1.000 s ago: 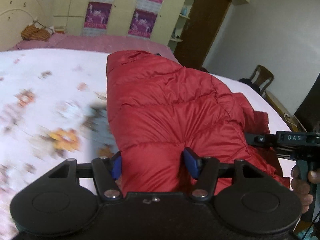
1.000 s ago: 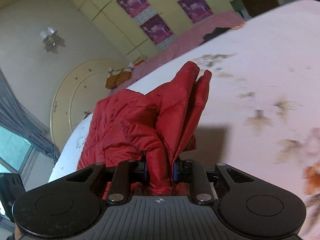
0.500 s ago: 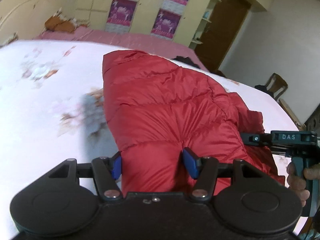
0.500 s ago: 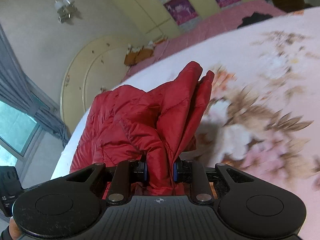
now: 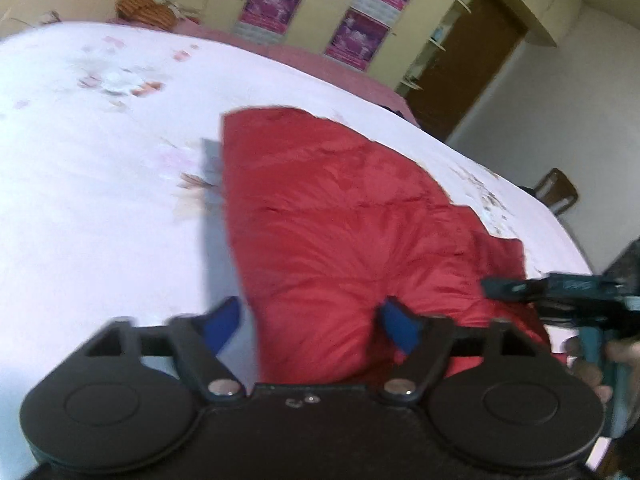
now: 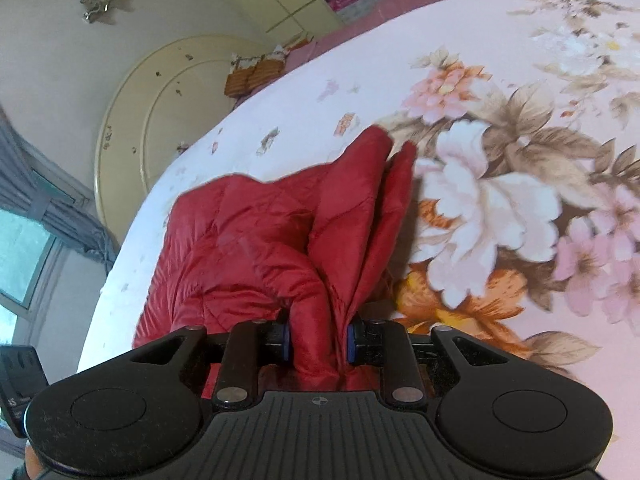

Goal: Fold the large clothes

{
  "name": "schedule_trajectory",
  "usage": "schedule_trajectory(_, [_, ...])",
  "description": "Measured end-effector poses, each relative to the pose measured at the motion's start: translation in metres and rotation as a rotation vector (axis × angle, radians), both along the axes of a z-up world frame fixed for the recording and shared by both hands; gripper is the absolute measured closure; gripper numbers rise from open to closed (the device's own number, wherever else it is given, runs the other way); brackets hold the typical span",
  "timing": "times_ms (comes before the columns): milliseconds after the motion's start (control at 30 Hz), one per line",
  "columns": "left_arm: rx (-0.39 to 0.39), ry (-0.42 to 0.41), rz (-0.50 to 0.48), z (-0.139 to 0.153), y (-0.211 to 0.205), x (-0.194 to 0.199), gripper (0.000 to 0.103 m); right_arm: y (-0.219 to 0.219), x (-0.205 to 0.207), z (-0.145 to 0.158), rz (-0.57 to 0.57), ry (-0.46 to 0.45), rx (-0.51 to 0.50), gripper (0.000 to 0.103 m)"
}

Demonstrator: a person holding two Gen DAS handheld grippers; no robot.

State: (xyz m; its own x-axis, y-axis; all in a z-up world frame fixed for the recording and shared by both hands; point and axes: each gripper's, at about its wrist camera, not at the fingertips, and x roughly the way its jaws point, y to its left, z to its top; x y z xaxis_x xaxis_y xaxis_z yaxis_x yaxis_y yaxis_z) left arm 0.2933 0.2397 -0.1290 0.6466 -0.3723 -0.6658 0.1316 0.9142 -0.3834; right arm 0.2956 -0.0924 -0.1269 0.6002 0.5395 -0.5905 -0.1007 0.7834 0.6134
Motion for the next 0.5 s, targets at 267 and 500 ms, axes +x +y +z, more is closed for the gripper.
schedule_trajectory(267, [0.022,-0.165,-0.063,0.028,-0.002,0.016,0.050,0.022,-0.017,0.048,0.108,-0.238,-0.243,0.093])
schedule_trajectory(500, [0.087,-0.084,-0.127,-0.001,-0.036,0.053,0.050,0.031,0.006,0.001,0.087,-0.130,-0.363,0.096])
